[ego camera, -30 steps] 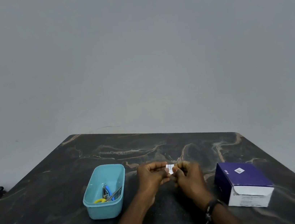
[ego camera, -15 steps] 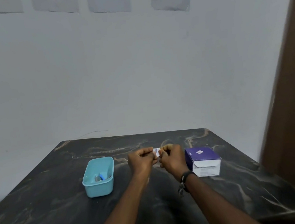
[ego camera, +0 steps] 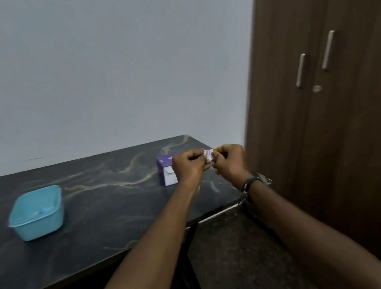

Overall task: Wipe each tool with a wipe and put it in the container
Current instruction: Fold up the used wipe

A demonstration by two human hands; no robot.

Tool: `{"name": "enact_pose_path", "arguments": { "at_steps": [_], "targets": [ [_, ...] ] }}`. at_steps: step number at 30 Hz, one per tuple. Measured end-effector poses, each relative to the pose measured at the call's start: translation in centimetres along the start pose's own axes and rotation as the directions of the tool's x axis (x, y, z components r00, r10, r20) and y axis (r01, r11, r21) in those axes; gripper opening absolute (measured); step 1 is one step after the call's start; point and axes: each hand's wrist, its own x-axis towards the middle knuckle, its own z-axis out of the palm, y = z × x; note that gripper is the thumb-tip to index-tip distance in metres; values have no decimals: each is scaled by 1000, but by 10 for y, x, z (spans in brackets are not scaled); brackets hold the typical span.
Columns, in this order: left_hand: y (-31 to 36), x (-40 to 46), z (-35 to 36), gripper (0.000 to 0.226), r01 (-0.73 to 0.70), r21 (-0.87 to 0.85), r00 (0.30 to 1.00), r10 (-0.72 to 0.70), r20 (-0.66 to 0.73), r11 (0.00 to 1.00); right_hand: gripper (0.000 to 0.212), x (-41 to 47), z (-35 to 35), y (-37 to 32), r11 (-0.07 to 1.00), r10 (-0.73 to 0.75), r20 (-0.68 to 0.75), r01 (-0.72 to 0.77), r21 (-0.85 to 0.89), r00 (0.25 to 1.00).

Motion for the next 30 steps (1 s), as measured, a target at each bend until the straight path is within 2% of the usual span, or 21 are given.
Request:
{"name": "enact_pose_path", "arguments": {
  "at_steps": [6,12,15,19,23,27,30],
  "targets": [
    [-12,-40,100,16,53,-5,983,-51,177,999,15,-1,-102,42,993,39,-198,-61,-101,979],
    [-51,-71,165,16,122,33,957,-127,260,992,14,-6,-160,102,981,106,-274,-145,-126,956],
    [-81,-75,179,16,134,107,943,-160,293,985,12,-11,-163,138,977,151,-301,-189,-102,942],
    [-134,-79,183,17,134,213,924,-199,325,968,10,-21,-151,195,953,286,-299,-302,-6,910],
    [-195,-87,175,16,199,316,884,-309,352,928,9,-45,-135,252,920,360,-273,-389,-56,892],
    [-256,-95,154,9,196,488,813,-419,403,850,12,-80,-112,304,844,508,-237,-533,-56,828],
    [-303,-106,131,15,200,629,754,-528,390,751,14,-111,-92,347,775,616,-148,-629,-60,774]
  ]
}}
